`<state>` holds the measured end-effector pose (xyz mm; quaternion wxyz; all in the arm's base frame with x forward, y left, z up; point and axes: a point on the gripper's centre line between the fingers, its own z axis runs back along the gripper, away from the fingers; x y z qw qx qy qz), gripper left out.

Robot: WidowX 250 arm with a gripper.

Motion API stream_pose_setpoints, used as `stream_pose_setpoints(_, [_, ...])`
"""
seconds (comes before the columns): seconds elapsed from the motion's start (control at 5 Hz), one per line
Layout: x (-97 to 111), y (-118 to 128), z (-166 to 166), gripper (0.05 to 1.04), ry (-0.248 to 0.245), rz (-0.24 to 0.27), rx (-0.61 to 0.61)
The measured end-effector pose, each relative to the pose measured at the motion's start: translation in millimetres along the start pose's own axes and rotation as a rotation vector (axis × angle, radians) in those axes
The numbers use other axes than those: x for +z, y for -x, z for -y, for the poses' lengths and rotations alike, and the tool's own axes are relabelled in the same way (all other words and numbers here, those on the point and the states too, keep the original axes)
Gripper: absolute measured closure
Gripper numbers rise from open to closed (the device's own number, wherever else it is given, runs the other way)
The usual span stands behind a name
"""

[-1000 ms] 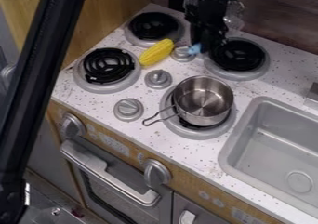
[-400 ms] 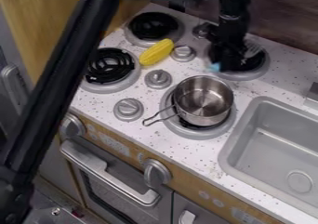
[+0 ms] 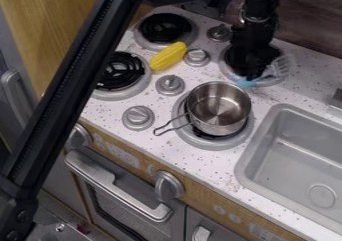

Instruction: Take the blue spatula and put it between the two right burners

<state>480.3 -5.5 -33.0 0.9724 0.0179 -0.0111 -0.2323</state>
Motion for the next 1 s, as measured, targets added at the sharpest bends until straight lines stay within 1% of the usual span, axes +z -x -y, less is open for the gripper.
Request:
stream_pose_setpoints(0.2, [16.0, 21.9, 4.5, 0.088, -0.031, -0.018, 0.068])
stream_pose_setpoints(0.4, [34.6, 42.9, 11.5, 0.088, -0.042, 0.015, 0.121])
stream_pose_setpoints(0.6, [40.1, 64.1, 17.5, 0.088, -0.041, 0.046, 0.153])
stream_pose_setpoints(0.8, [45.5, 80.7, 18.8, 0.088, -0.026, 0.047, 0.183])
stream_pose_setpoints(1.0, [43.7, 83.4, 20.9, 0.088, 0.000, 0.052, 0.202])
